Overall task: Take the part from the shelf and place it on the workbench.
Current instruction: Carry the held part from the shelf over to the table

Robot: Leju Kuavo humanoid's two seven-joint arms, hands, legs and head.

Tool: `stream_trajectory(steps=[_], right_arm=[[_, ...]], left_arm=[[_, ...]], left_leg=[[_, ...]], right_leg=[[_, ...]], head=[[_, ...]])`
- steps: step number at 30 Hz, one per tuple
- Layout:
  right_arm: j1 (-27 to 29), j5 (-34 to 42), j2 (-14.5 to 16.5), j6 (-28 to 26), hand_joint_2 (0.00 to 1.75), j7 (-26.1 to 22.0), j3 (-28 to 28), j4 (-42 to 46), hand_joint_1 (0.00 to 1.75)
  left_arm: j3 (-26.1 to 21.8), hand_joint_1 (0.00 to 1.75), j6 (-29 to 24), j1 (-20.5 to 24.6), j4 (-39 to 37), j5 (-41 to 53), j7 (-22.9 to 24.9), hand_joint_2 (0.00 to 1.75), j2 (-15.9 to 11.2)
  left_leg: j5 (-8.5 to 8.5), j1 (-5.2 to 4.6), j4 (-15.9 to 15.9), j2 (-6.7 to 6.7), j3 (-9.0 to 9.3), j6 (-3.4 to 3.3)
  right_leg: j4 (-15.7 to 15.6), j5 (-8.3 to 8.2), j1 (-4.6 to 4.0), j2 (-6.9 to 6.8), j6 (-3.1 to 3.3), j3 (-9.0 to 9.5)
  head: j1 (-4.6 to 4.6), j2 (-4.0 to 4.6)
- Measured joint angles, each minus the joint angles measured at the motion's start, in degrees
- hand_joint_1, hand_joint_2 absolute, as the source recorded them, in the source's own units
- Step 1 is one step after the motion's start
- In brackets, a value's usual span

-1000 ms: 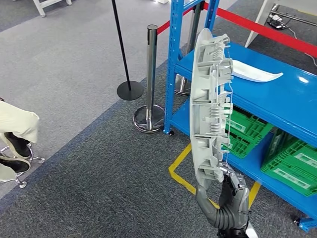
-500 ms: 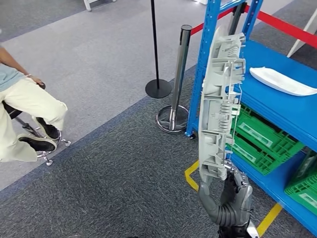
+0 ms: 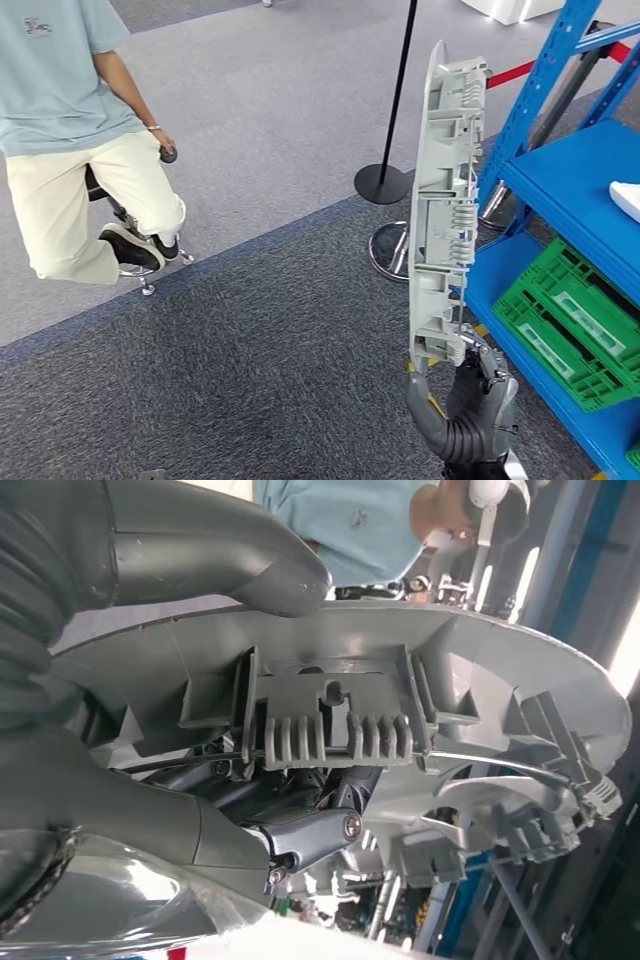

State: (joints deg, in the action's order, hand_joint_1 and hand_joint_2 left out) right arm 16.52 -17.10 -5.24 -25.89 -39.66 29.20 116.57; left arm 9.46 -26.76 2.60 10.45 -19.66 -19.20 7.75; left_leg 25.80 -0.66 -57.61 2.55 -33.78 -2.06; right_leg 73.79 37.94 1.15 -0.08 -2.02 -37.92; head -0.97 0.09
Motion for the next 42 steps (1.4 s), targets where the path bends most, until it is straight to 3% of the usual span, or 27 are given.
stream_trajectory(steps=[2,4,6,8,10,12,14,15,16,17,19,21,23,24,26,28,29,30,31,32,34,36,38,39,40,42], right_arm=[[0.5,-0.3,0.0,-0.9,1.75,0.0,0.1,0.4,1.75],[1.0,-0.7,0.0,-1.8,1.75,0.0,0.2,0.9,1.75],[1.5,-1.0,0.0,-2.5,1.75,0.0,0.5,1.5,1.75],[1.8,-1.1,0.0,-2.8,1.75,0.0,0.8,2.1,1.75],[2.0,-1.1,0.0,-2.9,1.75,0.0,0.9,2.5,1.75],[2.3,-1.1,0.0,-2.9,1.75,0.0,1.0,2.8,1.75],[2.5,-1.4,0.0,-3.0,1.75,0.0,1.0,2.9,1.75],[2.6,-1.6,0.0,-3.2,1.75,0.0,1.1,2.9,1.75],[2.7,-1.9,0.0,-3.4,1.75,0.0,1.2,2.9,1.75],[2.8,-2.2,0.0,-3.7,1.75,0.0,1.5,2.9,1.75],[3.4,-2.9,0.0,-4.2,1.75,0.0,2.1,3.0,1.75],[3.9,-3.7,0.0,-4.6,1.75,0.0,2.8,3.2,1.75],[4.1,-4.4,0.0,-5.1,1.75,0.0,3.6,3.3,1.75],[4.2,-4.7,0.0,-5.3,1.75,0.0,4.0,3.3,1.75],[4.5,-5.1,0.0,-5.8,1.75,0.0,4.6,3.4,1.75],[5.0,-5.1,0.0,-6.2,1.75,0.0,5.1,3.4,1.75],[5.2,-5.0,0.0,-6.4,1.75,0.0,5.4,3.4,1.75],[5.3,-4.9,0.0,-6.6,1.75,0.0,5.6,3.3,1.75],[5.4,-4.7,0.0,-6.7,1.75,0.0,5.9,3.3,1.75],[5.5,-4.5,0.0,-6.8,1.75,0.0,6.1,3.3,1.75],[5.6,-4.0,0.0,-6.9,1.75,0.0,6.6,3.4,1.75],[5.5,-3.7,0.0,-7.0,1.75,0.0,7.0,3.4,1.75],[5.3,-3.6,0.0,-7.2,1.75,0.0,7.4,3.5,1.75],[5.2,-3.6,0.0,-7.3,1.75,0.0,7.5,3.5,1.75],[5.0,-3.4,0.0,-7.4,1.75,0.0,7.7,3.5,1.75],[4.8,-3.2,0.0,-7.7,1.75,0.0,8.0,3.5,1.75]], left_arm=[[0.0,0.00,0.1,0.0,0.0,0.4,0.1,1.75,0.0],[0.0,0.00,0.2,0.1,0.0,0.8,0.3,1.75,0.0],[0.0,0.00,0.2,0.1,0.0,1.1,0.5,1.75,0.0],[0.0,0.00,0.2,0.0,0.0,1.3,0.6,1.75,0.0],[0.0,0.00,0.2,-0.2,0.0,1.3,0.6,1.75,0.0],[0.0,0.00,0.2,0.0,0.0,1.4,0.6,1.75,0.0],[0.0,0.00,0.3,0.1,0.0,1.5,0.6,1.75,0.0],[0.0,0.00,0.3,0.0,0.0,1.6,0.6,1.75,0.0],[0.1,0.00,0.4,0.0,0.0,1.6,0.6,1.75,0.0],[0.1,0.00,0.5,-0.1,0.0,1.8,0.5,1.75,-0.1],[0.2,0.00,0.8,0.0,0.0,2.3,0.4,1.75,-0.1],[0.5,0.00,1.1,0.1,0.0,2.7,0.4,1.75,-0.2],[0.7,0.00,1.5,-0.1,0.0,3.1,0.8,1.75,-0.5],[0.7,0.00,1.6,-0.2,-0.1,3.2,1.0,1.75,-0.7],[0.9,0.00,1.6,-0.3,-0.1,3.7,1.6,1.75,-1.1],[1.3,0.00,1.7,-0.2,-0.1,4.1,1.8,1.75,-1.4],[1.5,0.00,1.7,-0.1,-0.1,4.4,1.9,1.75,-1.5],[1.7,0.00,1.7,-0.2,-0.1,4.5,2.0,1.75,-1.5],[1.9,0.00,1.7,-0.2,-0.1,4.7,2.1,1.75,-1.6],[2.0,0.00,1.7,-0.2,-0.1,4.7,2.4,1.75,-1.7],[2.2,0.00,1.8,-0.2,-0.1,4.8,3.1,1.75,-1.9],[2.3,0.00,1.8,-0.2,-0.1,4.9,3.8,1.75,-2.0],[2.5,0.00,1.8,-0.3,-0.1,5.1,4.1,1.75,-2.1],[2.6,0.00,1.8,-0.4,-0.1,5.1,4.1,1.75,-2.2],[2.6,0.00,1.8,-0.4,-0.1,5.1,4.1,1.75,-2.3],[2.7,0.00,1.8,-0.3,-0.1,5.1,3.8,1.75,-2.5]], left_leg=[[0.15,0.07,-0.2,1.80,0.18,0.19],[0.51,0.15,-0.9,3.41,0.01,0.68],[0.59,0.35,-1.3,4.72,-0.55,1.40],[0.44,0.62,-1.3,5.49,-0.92,2.10],[1.48,0.49,-3.0,2.98,-1.67,2.66],[4.48,0.47,-8.7,-0.63,-4.41,3.17],[7.09,0.87,-15.5,-1.74,-7.74,3.57],[7.03,1.06,-16.8,-1.91,-8.36,3.72],[5.94,1.21,-15.9,-2.10,-7.89,3.82],[4.07,1.31,-13.0,-2.54,-6.39,3.85],[1.11,1.09,-5.6,-4.84,-2.63,3.61],[0.69,0.58,-2.2,-6.35,-0.90,2.94],[0.96,0.31,-1.9,-5.41,-0.80,2.13],[0.90,0.36,-1.6,-4.75,-0.62,1.78],[0.75,0.60,-1.2,-3.43,-0.22,1.02],[0.83,0.55,-1.2,-1.99,-0.12,0.48],[0.90,0.40,-1.2,-1.18,-0.09,0.33],[0.96,0.24,-1.2,-0.33,0.00,0.24],[1.02,0.09,-1.2,0.55,0.15,0.16],[1.08,-0.02,-1.2,1.43,0.35,0.11],[1.21,-0.11,-1.2,3.07,0.59,0.12],[1.21,0.06,-1.3,4.48,0.33,0.45],[1.04,0.38,-1.2,5.85,-0.04,1.08],[1.15,0.41,-1.3,5.56,-0.13,1.39],[1.67,0.32,-1.9,4.40,-0.39,1.70],[4.34,0.26,-6.4,0.60,-2.44,2.37]], right_leg=[[-4.8,-4.16,0.10,0.63,0.01,1.45],[-11.7,-7.43,0.43,3.37,0.03,4.44],[-14.4,-7.84,0.44,5.19,0.19,5.80],[-14.7,-7.97,0.26,4.18,0.70,6.10],[-15.2,-8.13,0.31,2.63,1.41,6.61],[-15.5,-7.96,0.22,0.71,1.98,7.06],[-15.5,-7.66,0.07,-1.17,2.20,7.28],[-15.5,-7.49,0.04,-2.06,2.18,7.42],[-15.5,-7.32,0.04,-2.85,2.12,7.61],[-15.5,-7.10,0.04,-3.63,1.98,7.89],[-15.4,-6.50,-0.11,-5.03,1.39,8.34],[-15.5,-5.95,-0.35,-6.16,0.67,8.52],[-15.8,-5.63,-0.37,-7.25,0.08,9.27],[-15.7,-5.27,-0.26,-6.92,-0.21,9.59],[-12.6,-3.19,-0.07,-4.10,-0.49,8.42],[-5.2,-0.01,-0.04,-0.94,-0.34,4.40],[-1.7,0.90,-0.11,-0.38,-0.21,2.20],[0.2,0.75,-0.22,-0.14,0.01,0.64],[0.0,-0.58,-0.38,0.05,0.32,0.05],[-2.4,-2.88,-0.59,0.39,0.72,0.54],[-9.9,-7.54,-0.92,2.74,1.67,3.16],[-14.5,-9.09,-1.06,4.85,2.13,5.19],[-15.4,-8.94,-1.14,4.42,2.17,5.87],[-15.8,-9.08,-1.08,3.66,2.29,6.15],[-16.4,-9.21,-0.97,2.86,2.46,6.55],[-17.2,-9.31,-0.76,0.94,2.80,7.33]], head=[[0.00,0.00],[0.03,0.00],[0.00,0.00],[-0.06,0.00],[0.17,0.00],[0.43,0.00],[0.49,0.00],[0.50,0.00],[0.51,0.00],[0.52,0.00],[0.50,0.00],[0.43,0.00],[0.40,0.00],[0.38,0.00],[0.06,0.00],[-0.32,0.00],[-0.41,0.00],[-0.40,0.00],[-0.40,0.00],[-0.39,0.00],[-0.36,0.00],[-0.34,0.00],[-0.34,0.00],[-0.32,0.00],[-0.24,0.00],[-0.12,0.00]])
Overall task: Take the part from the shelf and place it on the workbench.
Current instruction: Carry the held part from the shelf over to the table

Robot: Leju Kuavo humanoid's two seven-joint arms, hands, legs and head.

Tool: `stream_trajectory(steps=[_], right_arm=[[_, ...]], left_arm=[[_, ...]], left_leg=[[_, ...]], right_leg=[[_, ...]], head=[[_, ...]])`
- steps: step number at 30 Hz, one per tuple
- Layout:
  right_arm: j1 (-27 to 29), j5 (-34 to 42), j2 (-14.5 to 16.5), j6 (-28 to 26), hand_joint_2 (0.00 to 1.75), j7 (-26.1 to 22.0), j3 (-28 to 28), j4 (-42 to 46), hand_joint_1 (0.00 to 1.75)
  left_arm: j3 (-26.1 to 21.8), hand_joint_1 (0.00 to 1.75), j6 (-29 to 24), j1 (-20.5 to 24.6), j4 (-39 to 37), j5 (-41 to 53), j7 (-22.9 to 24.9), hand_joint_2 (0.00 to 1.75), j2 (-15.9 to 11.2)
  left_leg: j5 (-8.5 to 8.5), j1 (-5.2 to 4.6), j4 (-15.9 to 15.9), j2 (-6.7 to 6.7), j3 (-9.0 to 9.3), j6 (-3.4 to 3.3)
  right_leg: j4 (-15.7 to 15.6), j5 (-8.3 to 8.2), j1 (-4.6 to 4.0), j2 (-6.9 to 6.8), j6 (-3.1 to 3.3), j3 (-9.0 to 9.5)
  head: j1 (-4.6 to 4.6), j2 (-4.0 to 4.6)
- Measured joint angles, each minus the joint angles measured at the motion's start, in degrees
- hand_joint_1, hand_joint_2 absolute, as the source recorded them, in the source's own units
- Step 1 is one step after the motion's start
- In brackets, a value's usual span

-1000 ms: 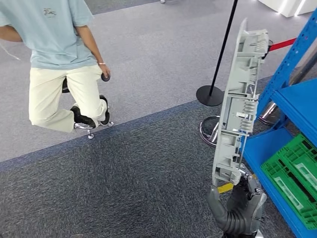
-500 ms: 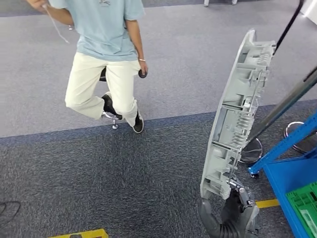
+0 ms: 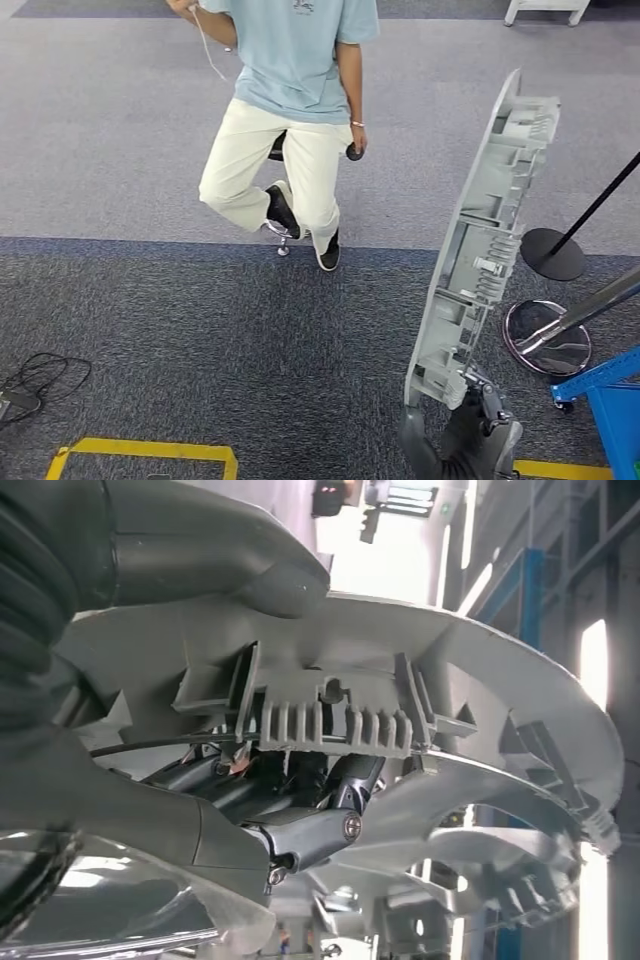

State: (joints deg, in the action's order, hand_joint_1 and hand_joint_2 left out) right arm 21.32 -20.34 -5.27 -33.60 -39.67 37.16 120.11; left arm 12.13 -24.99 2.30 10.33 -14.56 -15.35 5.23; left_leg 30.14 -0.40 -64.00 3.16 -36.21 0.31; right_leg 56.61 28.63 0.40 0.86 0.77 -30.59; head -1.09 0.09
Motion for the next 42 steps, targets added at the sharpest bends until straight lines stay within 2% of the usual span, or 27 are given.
stream_trajectory(steps=[2,3,4,6,7,9,10,12,14,16,17,18,19,20,21,23,25,27,29,31,33,34,35,36,38,40,42], right_arm=[[-0.2,0.0,0.0,-0.2,1.75,-0.1,0.2,0.0,1.75],[-0.3,0.0,0.0,-0.3,1.75,-0.1,0.2,0.0,1.75],[-0.3,0.0,0.0,-0.4,1.75,-0.1,0.3,0.0,1.75],[-0.2,0.3,0.0,-0.7,1.75,-0.1,0.4,0.0,1.75],[-0.1,0.5,0.0,-0.8,1.75,0.0,0.4,-0.1,1.75],[0.0,0.7,0.0,-1.1,1.75,0.1,0.4,-0.1,1.75],[-0.1,0.6,0.0,-1.2,1.75,0.1,0.4,0.0,1.75],[-0.2,0.5,0.0,-1.4,1.75,0.0,0.4,0.0,1.75],[-0.3,0.6,-0.1,-1.3,1.75,0.0,0.4,-0.1,1.75],[-0.3,1.0,-0.2,-1.1,1.75,0.0,0.4,-0.3,1.75],[-0.3,1.1,-0.2,-1.0,1.75,0.0,0.4,-0.4,1.75],[-0.4,1.2,-0.3,-0.9,1.75,0.0,0.4,-0.6,1.75],[-0.5,1.3,-0.4,-0.8,1.75,0.0,0.4,-0.8,1.75],[-0.5,1.4,-0.4,-0.7,1.75,0.0,0.4,-0.9,1.75],[-0.6,1.5,-0.5,-0.6,1.75,0.0,0.4,-1.0,1.75],[-0.8,1.6,-0.5,-0.3,1.75,0.0,0.4,-1.1,1.75],[-1.1,1.8,-0.5,0.0,1.75,0.0,0.4,-1.1,1.75],[-1.2,2.1,-0.5,0.3,1.75,0.0,0.3,-1.1,1.75],[-1.3,2.4,-0.5,0.6,1.75,0.0,0.3,-1.1,1.75],[-1.3,2.6,-0.5,0.8,1.75,0.0,0.3,-1.2,1.75],[-1.3,2.8,-0.5,0.8,1.75,0.0,0.2,-1.2,1.75],[-1.3,2.9,-0.5,0.9,1.75,0.0,0.2,-1.2,1.75],[-1.4,3.0,-0.5,0.9,1.75,0.0,0.1,-1.2,1.75],[-1.4,3.1,-0.5,1.0,1.75,0.0,0.1,-1.2,1.75],[-1.6,3.2,-0.5,1.0,1.75,0.0,0.0,-1.2,1.75],[-1.8,3.3,-0.5,1.1,1.75,0.0,0.0,-1.2,1.75],[-2.1,3.5,-0.5,1.2,1.75,0.0,-0.1,-1.2,1.75]], left_arm=[[0.0,0.00,0.1,0.1,0.0,-0.2,-0.4,1.75,-0.1],[0.1,0.00,0.1,0.1,0.0,-0.3,-0.4,1.75,-0.1],[0.1,0.00,0.2,0.0,0.0,-0.4,-0.4,1.75,-0.2],[0.1,0.00,0.2,-0.2,0.0,-0.4,-0.2,1.75,-0.2],[0.2,0.00,0.2,-0.2,0.0,-0.3,-0.1,1.75,-0.2],[0.3,0.00,0.1,0.0,0.0,-0.1,0.0,1.75,0.0],[0.3,0.00,0.0,0.1,0.0,0.0,0.0,1.75,0.1],[0.4,0.00,-0.5,0.0,0.0,0.1,-0.1,1.75,0.1],[0.4,0.00,-1.1,0.1,0.0,-0.3,-0.6,1.75,0.1],[0.3,0.00,-1.4,0.4,0.0,-0.9,-1.3,1.75,0.1],[0.3,0.00,-1.4,0.5,0.0,-1.0,-1.5,1.75,0.1],[0.3,0.00,-1.4,0.6,0.0,-1.1,-1.6,1.75,0.1],[0.3,0.00,-1.4,0.6,0.0,-1.3,-1.7,1.75,0.1],[0.3,0.00,-1.3,0.6,0.0,-1.4,-1.7,1.75,0.1],[0.3,0.00,-1.3,0.6,0.0,-1.6,-1.7,1.75,0.1],[0.3,0.00,-1.2,0.6,0.0,-1.9,-1.6,1.75,0.2],[0.2,0.00,-1.2,0.6,0.0,-2.2,-1.3,1.75,0.3],[0.2,0.00,-1.3,0.3,0.0,-2.3,-1.0,1.75,0.3],[0.2,0.00,-1.4,0.2,0.0,-2.2,-1.0,1.75,0.2],[0.2,0.00,-1.4,0.3,0.0,-2.2,-1.0,1.75,0.2],[0.2,0.00,-1.4,0.4,0.0,-2.2,-1.0,1.75,0.2],[0.2,0.00,-1.4,0.4,0.0,-2.2,-1.0,1.75,0.2],[0.2,0.00,-1.4,0.3,0.0,-2.2,-0.9,1.75,0.2],[0.2,0.00,-1.4,0.2,0.0,-2.2,-0.9,1.75,0.2],[0.1,0.00,-1.4,0.3,0.0,-2.2,-0.9,1.75,0.1],[-0.1,0.00,-1.4,0.5,0.0,-2.2,-0.9,1.75,0.1],[-0.2,0.00,-1.4,0.5,0.0,-2.2,-0.9,1.75,0.1]], left_leg=[[3.05,0.50,-7.0,-2.01,-3.59,0.80],[3.49,0.85,-9.3,-2.33,-4.78,1.17],[2.86,1.20,-9.6,-2.59,-5.00,1.53],[-0.96,1.79,-4.1,-3.94,-2.35,2.20],[-2.57,1.76,-0.4,-5.62,-0.54,2.47],[-3.95,1.54,4.2,-7.89,1.62,1.89],[-3.64,1.26,4.6,-8.11,1.70,1.32],[-3.53,1.12,4.7,-6.62,1.61,0.13],[-3.56,1.13,4.8,-5.11,1.73,-0.74],[-3.49,1.07,4.9,-3.57,1.80,-1.38],[-3.43,0.96,4.9,-2.73,1.83,-1.60],[-3.36,0.84,4.9,-1.84,1.91,-1.73],[-3.28,0.71,4.9,-0.87,2.06,-1.81],[-3.21,0.63,4.9,0.11,2.25,-1.87],[-3.14,0.58,4.9,1.07,2.45,-1.86],[-3.00,0.61,4.8,2.76,2.50,-1.65],[-3.10,0.90,4.7,4.18,1.99,-1.04],[-3.25,1.21,4.7,5.26,1.63,-0.23],[-2.24,0.98,3.5,3.01,1.10,0.43],[0.87,0.77,-2.0,-0.83,-1.34,1.00],[3.62,0.96,-8.8,-2.24,-4.53,1.53],[3.62,1.07,-10.2,-2.46,-5.12,1.72],[2.57,1.16,-9.4,-2.70,-4.66,1.85],[0.69,1.20,-6.5,-3.17,-3.12,1.86],[-2.59,0.84,1.1,-5.79,0.86,1.41],[-3.39,0.28,4.9,-7.66,2.61,0.54],[-3.30,0.10,5.2,-6.78,2.54,-0.31]], right_leg=[[-0.1,0.32,0.04,-1.93,0.07,0.42],[-0.1,0.55,0.10,-2.84,-0.02,0.60],[-0.1,0.79,0.19,-3.69,-0.19,0.83],[0.0,1.37,0.43,-5.19,-0.79,1.48],[0.1,1.76,0.40,-5.83,-1.26,1.73],[0.3,2.54,0.18,-6.96,-2.18,2.03],[0.4,2.82,0.08,-7.49,-2.57,2.21],[0.3,3.30,0.33,-8.16,-3.17,2.75],[2.6,5.00,0.75,-5.76,-3.54,1.87],[9.5,8.18,0.82,-2.31,-3.44,-1.66],[13.5,9.50,0.75,-1.53,-3.33,-3.98],[16.3,9.89,0.69,-1.19,-3.19,-5.90],[17.1,9.11,0.64,-0.99,-2.99,-7.00],[15.8,7.24,0.61,-0.74,-2.73,-7.08],[12.7,4.65,0.58,-0.15,-2.42,-6.28],[5.9,0.86,0.65,2.80,-1.88,-3.78],[2.7,0.24,0.64,4.87,-1.78,-2.41],[2.0,0.36,0.60,3.93,-1.73,-1.98],[1.3,0.25,0.75,2.24,-1.31,-1.35],[0.9,0.41,0.76,0.20,-0.81,-0.75],[0.9,0.76,0.69,-1.86,-0.59,-0.41],[1.0,0.93,0.69,-2.77,-0.60,-0.25],[1.0,1.09,0.69,-3.59,-0.66,-0.06],[1.0,1.28,0.69,-4.33,-0.77,0.21],[1.1,1.75,0.52,-5.63,-1.22,0.77],[1.1,2.14,0.23,-6.71,-1.82,1.09],[0.9,2.39,0.14,-7.83,-2.45,1.46]], head=[[0.04,0.00],[0.06,0.00],[0.07,0.00],[0.08,0.00],[0.14,0.00],[0.15,0.00],[0.12,0.00],[-0.09,0.00],[-0.28,0.00],[-0.59,0.00],[-0.68,0.00],[-0.71,0.00],[-0.72,0.00],[-0.70,0.00],[-0.70,0.00],[-0.69,0.00],[-0.70,0.00],[-0.69,0.00],[-0.49,0.00],[-0.26,0.00],[-0.17,0.00],[-0.15,0.00],[-0.15,0.00],[-0.14,0.00],[-0.12,0.00],[-0.17,0.00],[-0.18,0.00]])
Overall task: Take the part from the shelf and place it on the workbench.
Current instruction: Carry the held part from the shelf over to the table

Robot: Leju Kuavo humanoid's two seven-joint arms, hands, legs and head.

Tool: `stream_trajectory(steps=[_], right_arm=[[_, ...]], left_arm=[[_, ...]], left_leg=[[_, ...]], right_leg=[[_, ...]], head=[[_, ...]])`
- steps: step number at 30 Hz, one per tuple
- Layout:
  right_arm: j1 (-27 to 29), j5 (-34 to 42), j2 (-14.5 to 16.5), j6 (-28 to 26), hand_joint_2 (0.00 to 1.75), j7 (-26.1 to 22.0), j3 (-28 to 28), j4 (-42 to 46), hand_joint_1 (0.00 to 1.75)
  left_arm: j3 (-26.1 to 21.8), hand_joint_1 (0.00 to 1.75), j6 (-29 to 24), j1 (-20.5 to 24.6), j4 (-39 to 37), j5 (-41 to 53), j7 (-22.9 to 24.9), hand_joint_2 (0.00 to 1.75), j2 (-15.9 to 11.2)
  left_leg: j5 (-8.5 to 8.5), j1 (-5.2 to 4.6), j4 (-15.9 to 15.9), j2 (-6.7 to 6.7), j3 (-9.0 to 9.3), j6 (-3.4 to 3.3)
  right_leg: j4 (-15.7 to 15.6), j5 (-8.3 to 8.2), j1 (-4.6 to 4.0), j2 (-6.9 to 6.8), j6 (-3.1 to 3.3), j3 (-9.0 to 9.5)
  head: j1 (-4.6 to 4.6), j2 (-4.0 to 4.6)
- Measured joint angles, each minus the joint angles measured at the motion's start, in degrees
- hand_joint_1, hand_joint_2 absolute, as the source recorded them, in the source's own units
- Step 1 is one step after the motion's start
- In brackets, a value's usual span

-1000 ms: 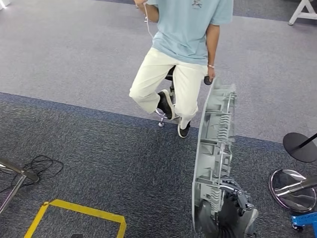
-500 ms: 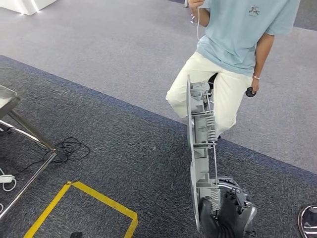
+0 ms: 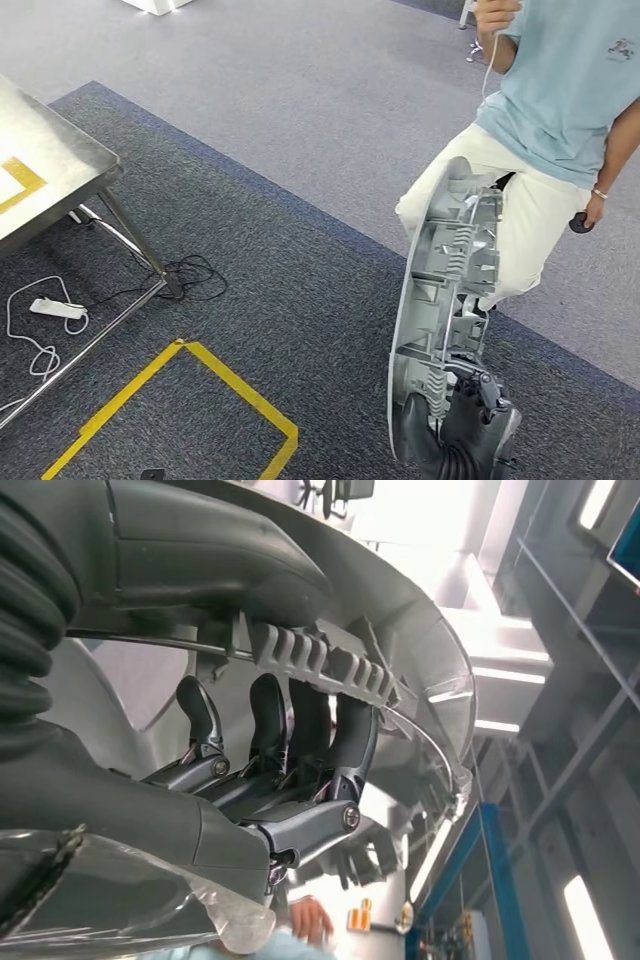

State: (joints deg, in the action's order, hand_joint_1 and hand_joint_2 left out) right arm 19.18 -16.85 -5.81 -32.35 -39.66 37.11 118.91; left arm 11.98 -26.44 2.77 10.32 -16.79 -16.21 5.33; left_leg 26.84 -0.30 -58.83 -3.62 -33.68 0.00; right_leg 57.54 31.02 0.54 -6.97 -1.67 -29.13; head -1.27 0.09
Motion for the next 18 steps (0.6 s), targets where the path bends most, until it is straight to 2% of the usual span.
stream_trajectory(steps=[1,3,4,5,6,7,8,9,10,11,12,13,14,15,16,18], right_arm=[[-0.1,0.1,0.0,0.0,1.75,0.0,0.0,0.0,1.75],[-0.1,0.1,0.0,0.1,1.75,0.0,0.0,0.0,1.75],[-0.1,0.1,0.0,0.2,1.75,0.0,0.0,0.0,1.75],[-0.1,0.1,0.0,0.3,1.75,0.0,0.0,0.0,1.75],[-0.1,0.1,0.0,0.3,1.75,0.0,0.0,0.0,1.75],[-0.1,0.2,0.0,0.3,1.75,0.0,0.0,0.0,1.75],[-0.1,0.2,0.0,0.3,1.75,0.0,0.0,-0.1,1.75],[-0.1,0.2,0.0,0.3,1.75,0.0,0.0,-0.1,1.75],[-0.1,0.2,0.0,0.3,1.75,0.0,0.0,-0.1,1.75],[-0.1,0.2,0.0,0.3,1.75,0.0,0.0,-0.1,1.75],[-0.1,0.2,0.0,0.4,1.75,0.0,0.0,-0.1,1.75],[-0.1,0.2,0.0,0.4,1.75,0.0,0.0,-0.1,1.75],[-0.1,0.2,0.0,0.4,1.75,0.0,-0.1,-0.1,1.75],[-0.1,0.2,0.0,0.5,1.75,0.0,-0.1,-0.1,1.75],[-0.1,0.2,0.0,0.6,1.75,0.1,-0.1,-0.1,1.75],[-0.1,0.2,0.0,0.6,1.75,0.0,-0.1,-0.1,1.75]], left_arm=[[0.0,0.00,0.0,-0.1,0.0,0.0,0.0,1.75,0.0],[-0.1,0.00,-0.1,0.0,0.0,0.0,0.0,1.75,0.0],[-0.1,0.00,-0.1,0.0,0.0,0.0,0.1,1.75,0.0],[-0.1,0.00,-0.1,0.1,0.0,0.0,0.1,1.75,0.0],[-0.1,0.00,-0.1,0.2,0.0,0.0,0.1,1.75,0.0],[-0.1,0.00,-0.1,0.2,0.0,0.0,0.1,1.75,0.1],[-0.1,0.00,-0.1,0.2,0.0,0.0,0.1,1.75,0.1],[-0.1,0.00,-0.1,0.1,0.0,0.0,0.1,1.75,0.1],[-0.2,0.00,-0.1,0.1,0.0,0.0,0.1,1.75,0.1],[-0.2,0.00,-0.1,0.2,0.0,0.1,0.1,1.75,0.1],[-0.2,0.00,-0.2,0.2,0.0,0.1,0.1,1.75,0.1],[-0.2,0.00,-0.2,0.2,0.0,0.1,0.1,1.75,0.1],[-0.2,0.00,-0.2,0.2,0.0,0.1,0.1,1.75,0.1],[-0.2,0.00,-0.2,0.1,0.0,0.2,0.2,1.75,0.1],[-0.2,0.00,-0.2,0.0,0.0,0.2,0.3,1.75,0.0],[-0.2,0.00,-0.2,0.0,0.0,0.3,0.6,1.75,-0.1]], left_leg=[[-0.10,0.10,0.3,0.63,0.12,-0.37],[-0.40,0.46,0.8,1.98,0.42,-1.14],[-0.47,0.56,0.9,2.64,0.42,-1.40],[-0.49,0.59,0.9,3.38,0.38,-1.59],[-0.49,0.59,0.9,4.18,0.37,-1.68],[-0.47,0.60,0.8,5.01,0.40,-1.70],[-0.45,0.64,0.8,5.87,0.46,-1.67],[-0.40,0.71,0.7,6.73,0.54,-1.58],[-0.29,0.80,0.6,7.56,0.56,-1.40],[-0.17,0.78,0.3,8.36,0.44,-1.11],[-0.13,0.79,0.1,9.12,0.17,-0.74],[-0.18,0.83,-0.1,9.80,-0.20,-0.31],[-0.36,0.92,-0.2,10.46,-0.56,0.13],[-0.56,1.08,-0.1,11.13,-0.84,0.54],[-0.54,1.14,-0.3,10.81,-1.00,0.90],[0.97,0.99,-2.7,8.05,-2.15,1.41]], right_leg=[[0.1,0.33,0.08,0.19,-0.33,0.09],[3.0,2.39,0.32,2.88,-0.78,-1.10],[6.3,4.08,0.45,4.74,-0.89,-2.77],[10.3,5.78,0.51,6.02,-0.98,-4.83],[13.8,6.85,0.54,6.57,-1.09,-6.78],[15.8,6.91,0.58,6.79,-1.18,-8.12],[15.6,5.77,0.64,6.88,-1.25,-8.45],[13.3,3.68,0.75,7.07,-1.28,-7.74],[9.6,1.31,0.97,7.98,-1.34,-6.35],[6.0,-0.33,1.22,9.57,-1.37,-4.92],[3.2,-1.19,1.43,10.98,-1.32,-3.68],[1.8,-1.32,1.54,12.12,-1.21,-3.00],[1.5,-1.02,1.47,12.41,-0.96,-2.78],[1.4,-1.02,1.42,11.78,-0.58,-2.62],[1.3,-1.14,1.38,11.07,-0.18,-2.53],[1.0,-1.25,1.37,9.31,0.73,-2.18]], head=[[-0.03,0.00],[-0.37,0.00],[-0.60,0.00],[-0.74,0.00],[-0.82,0.00],[-0.83,0.00],[-0.84,0.00],[-0.85,0.00],[-0.87,0.00],[-0.92,0.00],[-0.93,0.00],[-0.96,0.00],[-0.93,-0.01],[-0.90,-0.01],[-0.88,-0.01],[-0.44,0.00]])
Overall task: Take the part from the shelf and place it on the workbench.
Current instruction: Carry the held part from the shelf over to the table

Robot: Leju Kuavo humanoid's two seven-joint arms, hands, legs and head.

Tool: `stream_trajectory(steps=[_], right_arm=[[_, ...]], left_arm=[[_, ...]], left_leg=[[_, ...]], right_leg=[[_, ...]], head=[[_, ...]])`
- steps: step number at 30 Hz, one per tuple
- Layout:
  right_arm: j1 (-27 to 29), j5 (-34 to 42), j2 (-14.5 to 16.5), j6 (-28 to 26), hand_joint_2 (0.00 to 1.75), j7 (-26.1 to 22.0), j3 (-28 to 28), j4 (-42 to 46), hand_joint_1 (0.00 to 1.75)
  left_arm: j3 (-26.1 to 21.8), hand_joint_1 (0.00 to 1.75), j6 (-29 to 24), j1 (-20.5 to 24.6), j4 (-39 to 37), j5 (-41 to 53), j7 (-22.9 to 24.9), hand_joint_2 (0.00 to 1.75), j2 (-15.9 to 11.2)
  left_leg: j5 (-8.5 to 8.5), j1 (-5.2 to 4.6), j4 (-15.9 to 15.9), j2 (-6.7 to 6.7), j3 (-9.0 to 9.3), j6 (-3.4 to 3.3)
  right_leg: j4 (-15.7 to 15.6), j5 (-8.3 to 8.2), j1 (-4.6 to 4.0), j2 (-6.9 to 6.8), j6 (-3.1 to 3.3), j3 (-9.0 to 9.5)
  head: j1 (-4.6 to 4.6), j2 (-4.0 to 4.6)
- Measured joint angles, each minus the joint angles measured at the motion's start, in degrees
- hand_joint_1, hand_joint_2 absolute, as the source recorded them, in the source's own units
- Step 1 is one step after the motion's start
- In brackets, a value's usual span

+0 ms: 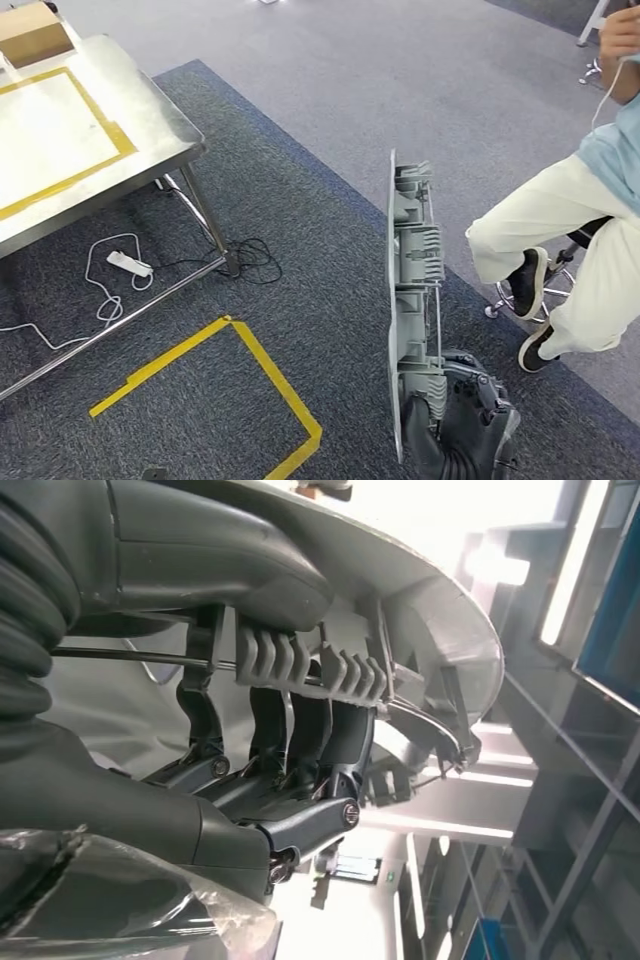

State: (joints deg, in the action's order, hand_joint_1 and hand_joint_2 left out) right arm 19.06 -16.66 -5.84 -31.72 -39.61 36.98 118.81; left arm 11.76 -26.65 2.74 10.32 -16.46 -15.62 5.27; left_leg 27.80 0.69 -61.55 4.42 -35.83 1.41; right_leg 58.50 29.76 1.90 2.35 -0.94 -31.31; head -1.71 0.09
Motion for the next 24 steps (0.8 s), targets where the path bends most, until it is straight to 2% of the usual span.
stream_trajectory(steps=[1,2,3,4,5,6,7,9,11,13,14,15,17,18,19,20,21,22,23,24], right_arm=[[0.0,0.0,0.0,0.0,1.75,0.0,0.0,0.0,1.75],[0.0,0.0,0.0,0.0,1.75,0.0,-0.1,0.0,1.75],[0.0,0.0,0.0,0.0,1.75,0.0,-0.1,0.0,1.75],[0.0,0.1,0.0,-0.1,1.75,0.0,-0.2,0.0,1.75],[0.0,0.1,0.0,-0.1,1.75,0.0,-0.2,0.0,1.75],[0.0,0.2,0.0,-0.1,1.75,0.0,-0.2,0.0,1.75],[0.0,0.2,0.0,-0.2,1.75,0.0,-0.2,0.0,1.75],[0.0,0.3,0.0,-0.2,1.75,0.0,-0.3,0.0,1.75],[0.0,0.4,0.0,-0.2,1.75,0.0,-0.4,0.0,1.75],[-0.1,0.5,0.0,-0.2,1.75,0.0,-0.4,0.0,1.75],[0.0,0.6,0.0,-0.2,1.75,0.0,-0.4,0.0,1.75],[0.0,0.6,0.0,-0.2,1.75,0.0,-0.4,0.1,1.75],[0.0,0.6,0.0,-0.2,1.75,-0.1,-0.4,0.1,1.75],[0.0,0.6,0.0,-0.2,1.75,-0.1,-0.4,0.1,1.75],[0.0,0.7,0.0,-0.2,1.75,0.0,-0.4,0.1,1.75],[0.0,0.8,0.0,-0.2,1.75,0.0,-0.4,0.1,1.75],[0.0,0.9,0.0,-0.2,1.75,0.0,-0.4,0.1,1.75],[0.0,1.0,0.0,-0.2,1.75,0.0,-0.4,0.1,1.75],[0.0,1.0,0.0,-0.1,1.75,0.0,-0.4,0.1,1.75],[0.0,1.0,0.0,-0.1,1.75,0.0,-0.4,0.1,1.75]], left_arm=[[0.0,0.00,0.0,0.1,0.0,0.1,0.1,1.75,0.0],[0.0,0.00,0.0,0.2,0.0,0.2,0.2,1.75,0.0],[0.0,0.00,0.0,0.2,0.0,0.3,0.2,1.75,0.0],[0.0,0.00,0.0,0.2,0.0,0.3,0.3,1.75,0.0],[0.0,0.00,0.0,0.1,0.0,0.3,0.3,1.75,0.0],[0.0,0.00,0.0,0.0,0.0,0.3,0.3,1.75,0.0],[0.0,0.00,0.0,0.0,0.0,0.3,0.3,1.75,-0.1],[0.0,0.00,0.0,0.1,0.0,0.3,0.4,1.75,-0.3],[0.0,0.00,0.0,0.2,0.0,0.3,0.4,1.75,-0.3],[0.0,0.00,-0.1,0.0,0.0,0.3,0.4,1.75,-0.3],[0.0,0.00,-0.1,-0.1,0.0,0.3,0.5,1.75,-0.3],[0.0,0.00,-0.1,-0.1,0.0,0.3,0.5,1.75,-0.3],[-0.1,0.00,-0.2,0.1,0.0,0.2,0.5,1.75,-0.3],[-0.1,0.00,-0.2,0.2,0.0,0.2,0.5,1.75,-0.3],[-0.1,0.00,-0.2,0.2,0.0,0.2,0.6,1.75,-0.3],[-0.1,0.00,-0.1,0.1,0.0,0.2,0.6,1.75,-0.3],[-0.1,0.00,-0.1,0.1,0.0,0.2,0.7,1.75,-0.3],[-0.1,0.00,-0.1,0.1,0.0,0.2,0.8,1.75,-0.3],[-0.1,0.00,-0.1,0.1,0.0,0.1,0.8,1.75,-0.3],[-0.1,0.00,-0.1,0.2,0.0,0.1,0.9,1.75,-0.3]], left_leg=[[1.56,-0.07,-2.9,-1.91,-1.29,0.16],[3.31,-0.08,-6.5,-3.08,-3.02,0.28],[4.71,-0.04,-10.1,-3.55,-4.68,0.36],[5.23,-0.03,-12.4,-3.74,-5.70,0.39],[4.73,-0.03,-12.8,-3.84,-5.79,0.35],[3.23,-0.06,-10.9,-4.05,-4.75,0.21],[1.20,-0.16,-7.4,-4.60,-2.86,-0.07],[-1.07,-0.77,-0.5,-6.90,0.71,-0.84],[-0.99,-1.38,1.9,-8.07,1.68,-1.51],[-1.16,-1.30,2.5,-6.99,1.68,-2.07],[-1.31,-1.09,2.8,-6.41,1.90,-2.39],[-1.51,-0.85,3.2,-5.82,2.12,-2.72],[-1.75,-0.58,3.5,-4.57,2.27,-3.17],[-1.78,-0.56,3.5,-3.86,2.20,-3.26],[-1.79,-0.54,3.5,-3.11,2.19,-3.28],[-1.78,-0.51,3.5,-2.32,2.22,-3.27],[-1.76,-0.44,3.4,-1.46,2.28,-3.22],[-1.72,-0.35,3.3,-0.60,2.35,-3.10],[-1.65,-0.29,3.2,0.19,2.34,-2.88],[-1.55,-0.31,2.9,0.97,2.19,-2.57]], right_leg=[[-0.1,0.06,-0.11,-0.99,0.34,0.16],[-0.1,0.19,-0.26,-1.96,0.60,0.24],[-0.1,0.31,-0.40,-2.93,0.74,0.31],[-0.1,0.42,-0.52,-3.84,0.82,0.40],[-0.1,0.54,-0.60,-4.67,0.85,0.50],[-0.1,0.66,-0.68,-5.43,0.82,0.68],[-0.1,0.82,-0.74,-6.13,0.76,0.91],[-0.1,1.21,-0.96,-7.34,0.36,1.27],[-0.1,1.49,-1.20,-8.48,-0.22,1.46],[-0.3,1.75,-1.24,-9.36,-0.84,1.75],[0.0,2.20,-1.19,-8.69,-1.14,1.75],[1.4,3.17,-1.14,-7.32,-1.39,1.22],[7.8,6.44,-1.03,-3.89,-1.70,-1.88],[11.8,8.00,-1.01,-2.99,-1.78,-4.03],[14.8,8.73,-0.99,-2.63,-1.86,-5.78],[15.8,8.23,-0.95,-2.50,-1.91,-6.62],[14.4,6.55,-0.86,-2.36,-1.94,-6.33],[11.1,4.18,-0.70,-1.93,-1.98,-5.09],[7.2,2.08,-0.46,-0.70,-2.03,-3.51],[3.6,0.79,-0.22,0.59,-1.97,-1.97]], head=[[0.22,0.00],[0.42,0.00],[0.45,0.00],[0.45,0.00],[0.46,0.00],[0.47,0.00],[0.47,0.00],[0.47,0.00],[0.33,0.00],[0.20,-0.01],[0.09,-0.01],[-0.04,-0.01],[-0.37,0.00],[-0.43,0.00],[-0.47,0.00],[-0.46,0.00],[-0.47,0.00],[-0.47,0.00],[-0.49,0.00],[-0.52,0.00]])
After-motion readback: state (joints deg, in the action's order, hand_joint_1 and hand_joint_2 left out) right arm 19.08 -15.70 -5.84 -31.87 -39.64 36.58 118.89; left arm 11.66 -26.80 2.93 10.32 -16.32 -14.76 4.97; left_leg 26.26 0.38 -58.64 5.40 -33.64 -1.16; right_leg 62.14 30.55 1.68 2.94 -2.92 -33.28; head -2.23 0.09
